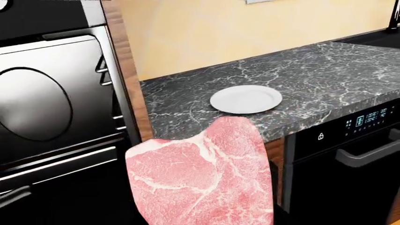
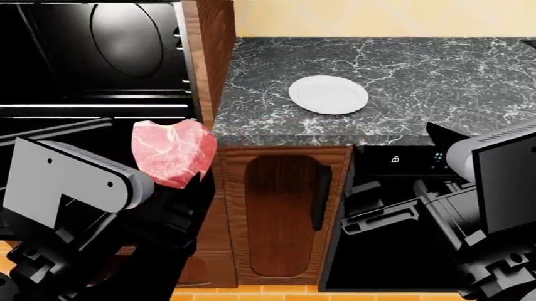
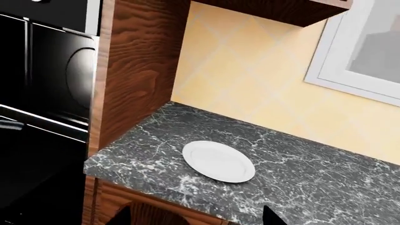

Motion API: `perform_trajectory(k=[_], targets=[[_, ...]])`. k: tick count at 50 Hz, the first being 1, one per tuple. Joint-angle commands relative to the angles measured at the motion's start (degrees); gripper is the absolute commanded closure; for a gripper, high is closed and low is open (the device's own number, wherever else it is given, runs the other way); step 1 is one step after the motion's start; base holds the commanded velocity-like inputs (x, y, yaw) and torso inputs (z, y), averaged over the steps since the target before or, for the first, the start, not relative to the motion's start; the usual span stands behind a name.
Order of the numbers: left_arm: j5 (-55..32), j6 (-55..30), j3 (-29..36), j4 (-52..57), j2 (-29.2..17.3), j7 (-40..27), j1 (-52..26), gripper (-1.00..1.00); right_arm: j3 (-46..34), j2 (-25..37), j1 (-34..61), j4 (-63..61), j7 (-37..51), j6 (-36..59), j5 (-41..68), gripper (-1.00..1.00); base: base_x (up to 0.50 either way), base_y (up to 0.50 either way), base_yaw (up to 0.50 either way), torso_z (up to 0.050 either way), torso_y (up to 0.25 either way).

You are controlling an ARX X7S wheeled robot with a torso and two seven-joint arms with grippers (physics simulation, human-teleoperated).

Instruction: Place the steak on the rack of the oven.

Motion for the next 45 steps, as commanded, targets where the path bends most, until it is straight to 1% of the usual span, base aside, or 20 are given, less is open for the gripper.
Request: perform_trajectory(k=[1, 22, 45], targets=[[-1.3, 0.6, -0.9, 0.1, -0.1, -1.1, -0.9, 1.0, 1.4, 0.4, -1.1, -0.2, -1.8, -0.4, -1.1, -1.0, 0.0, 0.5, 0.0, 0.0, 0.0], [-2.4, 0.3, -1.3, 0.6, -0.3, -1.9, -1.6, 1.0, 2.0, 1.4, -1.6, -1.2, -1.3, -1.2, -0.5, -1.0, 0.0, 0.5, 0.0, 0.0, 0.0], [-0.4, 0.2, -0.9, -0.4, 0.4, -0.9, -0.3, 1.0, 3.5, 2.2, -4.4, -1.7, -2.3, -1.7, -2.2, -1.0, 0.0, 0.5, 0.0, 0.0, 0.0]])
